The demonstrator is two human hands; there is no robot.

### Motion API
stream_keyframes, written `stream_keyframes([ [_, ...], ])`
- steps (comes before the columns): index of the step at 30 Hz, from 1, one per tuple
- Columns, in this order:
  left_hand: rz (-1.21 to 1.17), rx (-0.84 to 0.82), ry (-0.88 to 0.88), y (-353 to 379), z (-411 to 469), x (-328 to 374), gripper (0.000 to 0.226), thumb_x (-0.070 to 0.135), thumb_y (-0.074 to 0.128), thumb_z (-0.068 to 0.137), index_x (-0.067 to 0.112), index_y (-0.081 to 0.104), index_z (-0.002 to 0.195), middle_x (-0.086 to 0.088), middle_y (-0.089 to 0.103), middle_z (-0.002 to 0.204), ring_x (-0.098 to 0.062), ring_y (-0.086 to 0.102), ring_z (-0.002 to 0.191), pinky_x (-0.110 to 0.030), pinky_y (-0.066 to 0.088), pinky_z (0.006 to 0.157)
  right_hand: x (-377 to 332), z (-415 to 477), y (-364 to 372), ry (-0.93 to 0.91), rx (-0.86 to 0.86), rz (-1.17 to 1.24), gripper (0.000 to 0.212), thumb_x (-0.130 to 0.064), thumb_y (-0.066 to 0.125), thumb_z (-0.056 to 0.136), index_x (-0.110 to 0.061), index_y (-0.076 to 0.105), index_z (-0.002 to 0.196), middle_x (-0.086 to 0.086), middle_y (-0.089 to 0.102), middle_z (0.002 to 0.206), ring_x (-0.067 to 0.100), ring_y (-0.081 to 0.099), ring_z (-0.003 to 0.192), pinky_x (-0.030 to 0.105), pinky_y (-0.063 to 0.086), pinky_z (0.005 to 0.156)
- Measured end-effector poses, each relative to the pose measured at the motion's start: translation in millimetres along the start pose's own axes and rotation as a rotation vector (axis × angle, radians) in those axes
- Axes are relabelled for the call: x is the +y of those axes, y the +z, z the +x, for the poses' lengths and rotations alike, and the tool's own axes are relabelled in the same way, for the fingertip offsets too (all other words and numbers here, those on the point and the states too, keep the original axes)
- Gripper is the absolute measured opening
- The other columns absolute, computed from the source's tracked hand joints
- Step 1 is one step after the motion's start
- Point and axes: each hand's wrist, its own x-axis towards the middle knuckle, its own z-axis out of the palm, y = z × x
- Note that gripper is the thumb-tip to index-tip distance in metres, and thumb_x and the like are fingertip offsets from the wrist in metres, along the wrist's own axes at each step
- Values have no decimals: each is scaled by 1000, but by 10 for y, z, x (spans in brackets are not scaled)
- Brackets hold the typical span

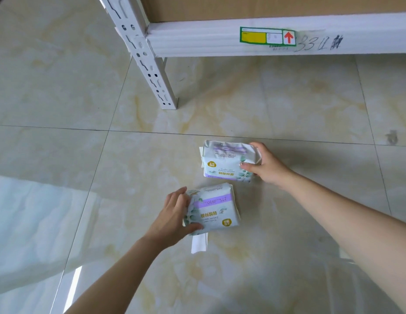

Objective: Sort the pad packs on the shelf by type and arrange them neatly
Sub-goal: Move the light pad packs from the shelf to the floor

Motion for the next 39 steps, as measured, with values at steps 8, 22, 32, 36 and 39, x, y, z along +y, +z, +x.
stream_keyframes([
  [8,452,52,345,109,146,124,104,53,85,29,20,45,119,-6,48,117,-34,56,108,-36,59,60,-74,-94,59,-50,-46,-54,59,-18,71,79,-20,39,130,6,57,109,23,54,91,33,46,83],
  [22,-1680,-74,-254,52,-182,352,77,20,93,38,6,66,108,-12,68,112,-24,68,98,-31,56,76,-22,-125,122,-21,-33,-53,70,-19,73,77,-21,35,136,5,54,119,23,54,99,29,44,83],
  [32,-1640,-128,-288,230,-82,429,86,18,94,39,4,57,115,-11,68,111,-22,66,103,-29,54,84,-449,-799,41,-471,-146,-142,75,-59,64,58,-29,45,125,-10,42,114,-2,44,102,6,33,87],
  [36,-1491,-339,-234,326,-177,384,85,21,87,55,1,48,128,-16,59,126,-30,55,119,-36,46,99,-248,-1023,157,-438,-256,-459,93,-48,80,59,-29,33,138,-23,35,124,-8,37,113,2,25,88],
  [39,-1284,-519,-212,338,-231,250,82,20,81,61,6,44,133,-16,52,136,-32,45,130,-46,32,112,-124,-1037,128,-419,-235,-470,85,-39,81,60,-24,38,133,-21,41,119,-10,36,102,-4,22,82],
])
